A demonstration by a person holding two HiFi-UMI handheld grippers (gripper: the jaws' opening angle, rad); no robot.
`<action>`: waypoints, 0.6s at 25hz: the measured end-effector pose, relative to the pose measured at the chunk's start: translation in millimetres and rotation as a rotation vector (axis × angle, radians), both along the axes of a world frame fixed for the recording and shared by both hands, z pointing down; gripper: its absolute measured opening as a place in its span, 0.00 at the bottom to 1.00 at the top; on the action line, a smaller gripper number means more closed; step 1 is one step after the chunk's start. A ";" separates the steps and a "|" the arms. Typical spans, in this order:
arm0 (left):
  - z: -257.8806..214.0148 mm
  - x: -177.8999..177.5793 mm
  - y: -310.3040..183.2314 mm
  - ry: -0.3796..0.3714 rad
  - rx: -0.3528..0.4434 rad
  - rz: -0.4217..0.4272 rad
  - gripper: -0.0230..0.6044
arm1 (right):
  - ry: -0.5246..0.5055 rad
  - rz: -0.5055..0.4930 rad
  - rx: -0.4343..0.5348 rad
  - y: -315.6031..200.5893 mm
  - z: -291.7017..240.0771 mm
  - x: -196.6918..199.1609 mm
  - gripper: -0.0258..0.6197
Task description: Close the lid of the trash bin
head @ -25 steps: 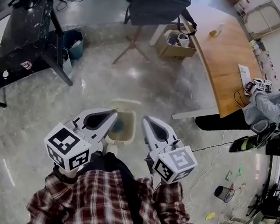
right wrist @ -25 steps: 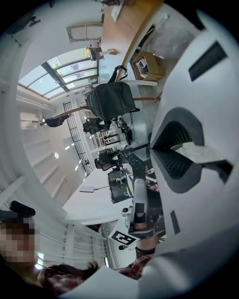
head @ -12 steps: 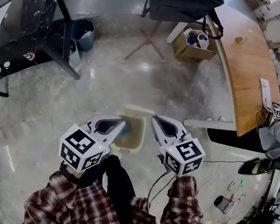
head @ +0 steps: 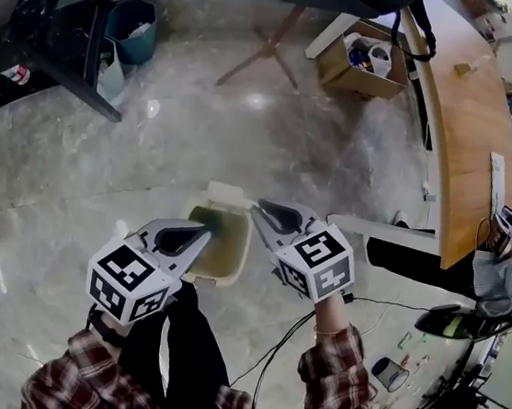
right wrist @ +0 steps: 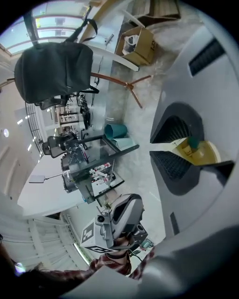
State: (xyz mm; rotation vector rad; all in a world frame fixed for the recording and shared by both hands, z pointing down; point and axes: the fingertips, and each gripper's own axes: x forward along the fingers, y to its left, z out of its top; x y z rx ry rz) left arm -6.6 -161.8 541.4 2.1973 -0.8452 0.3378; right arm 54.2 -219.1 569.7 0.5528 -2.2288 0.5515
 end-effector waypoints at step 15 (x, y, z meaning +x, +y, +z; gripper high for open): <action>38.5 1.1 -9.2 0.046 -0.045 -0.039 0.05 | -0.054 -0.084 -0.305 -11.3 64.3 2.7 0.15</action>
